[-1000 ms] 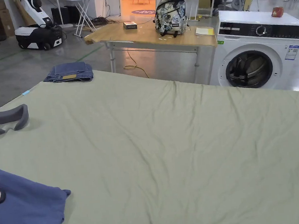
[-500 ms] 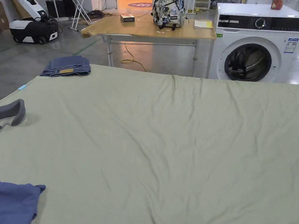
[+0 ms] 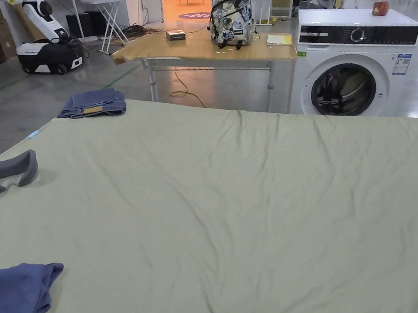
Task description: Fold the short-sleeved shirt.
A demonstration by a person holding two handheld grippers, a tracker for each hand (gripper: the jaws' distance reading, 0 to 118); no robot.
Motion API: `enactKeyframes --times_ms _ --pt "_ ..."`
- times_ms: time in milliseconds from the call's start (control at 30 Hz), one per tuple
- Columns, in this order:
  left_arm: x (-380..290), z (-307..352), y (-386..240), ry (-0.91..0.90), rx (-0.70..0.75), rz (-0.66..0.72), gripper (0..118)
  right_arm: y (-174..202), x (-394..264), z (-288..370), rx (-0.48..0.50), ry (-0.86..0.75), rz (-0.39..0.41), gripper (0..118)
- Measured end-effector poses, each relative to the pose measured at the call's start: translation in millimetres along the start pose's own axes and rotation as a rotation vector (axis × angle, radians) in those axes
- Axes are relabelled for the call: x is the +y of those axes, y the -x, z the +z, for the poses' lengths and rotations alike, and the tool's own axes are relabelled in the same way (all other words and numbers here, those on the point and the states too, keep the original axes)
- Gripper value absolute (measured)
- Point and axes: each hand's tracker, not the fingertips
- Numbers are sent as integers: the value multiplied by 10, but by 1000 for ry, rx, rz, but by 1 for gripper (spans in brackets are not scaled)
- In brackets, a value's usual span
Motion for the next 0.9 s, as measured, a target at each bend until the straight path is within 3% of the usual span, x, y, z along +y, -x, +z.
enactKeyframes --times_ms 67,100,200,300,467,700,900 --pt "-74 -112 -205 -8 -52 -72 54 -11 -32 -11 1 0 -11 0" --pt "-121 -148 -309 -14 -81 -96 48 -16 -42 -14 0 -1 -17 0" --pt "-430 -155 -839 -46 -202 -143 16 -4 -43 5 0 -7 -33 0" --pt "-722 -168 -1410 -85 -288 -185 6 9 -34 23 3 -12 -50 0" --pt "-1148 -66 -2459 -157 -368 -330 1 -11 -17 15 -11 -28 -73 0" --pt "-1594 262 -3682 -350 -370 -328 0 -22 60 17 -35 -68 -88 0" --pt "-1798 556 -4223 -524 -365 -316 0 10 122 47 -50 -124 -94 0"
